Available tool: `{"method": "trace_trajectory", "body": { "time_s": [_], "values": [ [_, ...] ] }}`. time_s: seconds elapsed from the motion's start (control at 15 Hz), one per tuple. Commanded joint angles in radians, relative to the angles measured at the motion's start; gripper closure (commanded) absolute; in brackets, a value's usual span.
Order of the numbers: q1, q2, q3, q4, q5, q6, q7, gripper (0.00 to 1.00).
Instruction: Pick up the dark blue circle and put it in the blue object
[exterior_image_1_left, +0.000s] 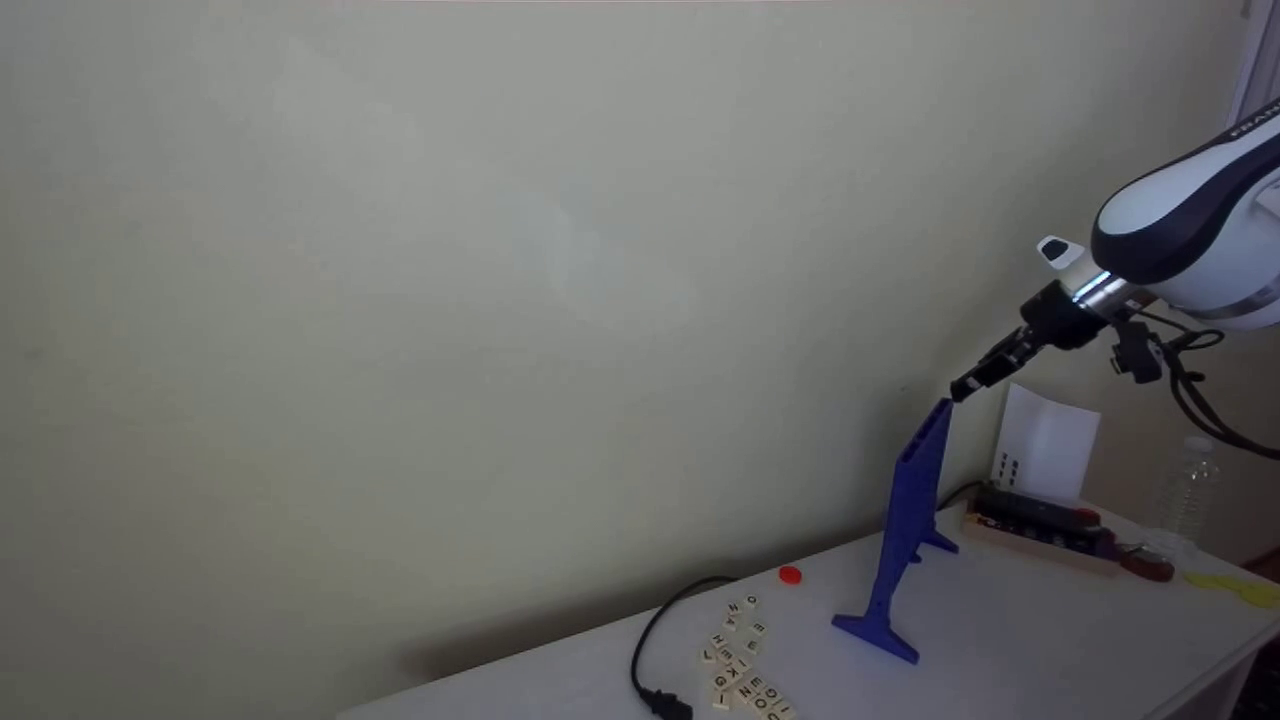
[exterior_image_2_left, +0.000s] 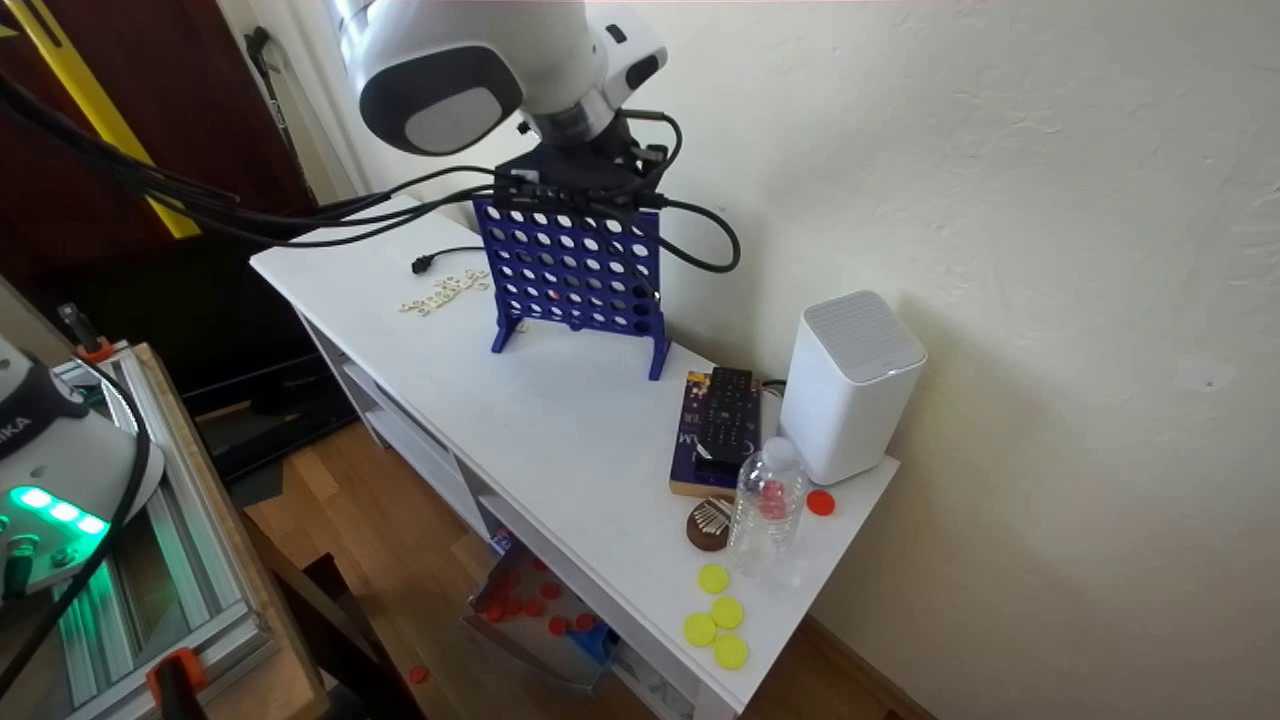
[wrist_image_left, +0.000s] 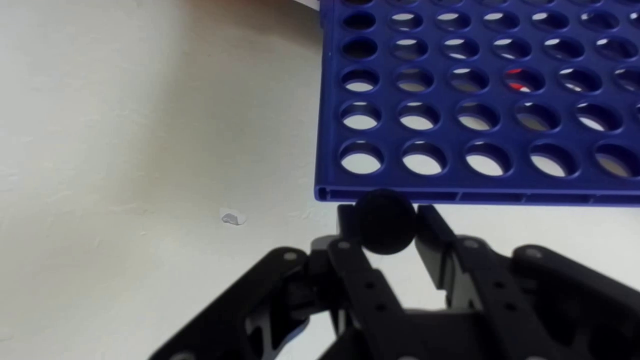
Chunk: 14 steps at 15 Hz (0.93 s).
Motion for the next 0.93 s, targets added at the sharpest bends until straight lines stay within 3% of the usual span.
{"method": "trace_trajectory", "body": {
  "time_s": [0.0, 0.87],
  "values": [
    [-0.013, 0.034, 0.009, 0.023, -0.048, -0.026, 0.040, 0.91],
    [0.032, 0.057, -0.019, 0.069, -0.060, -0.047, 0.058, 0.91]
  ]
}}
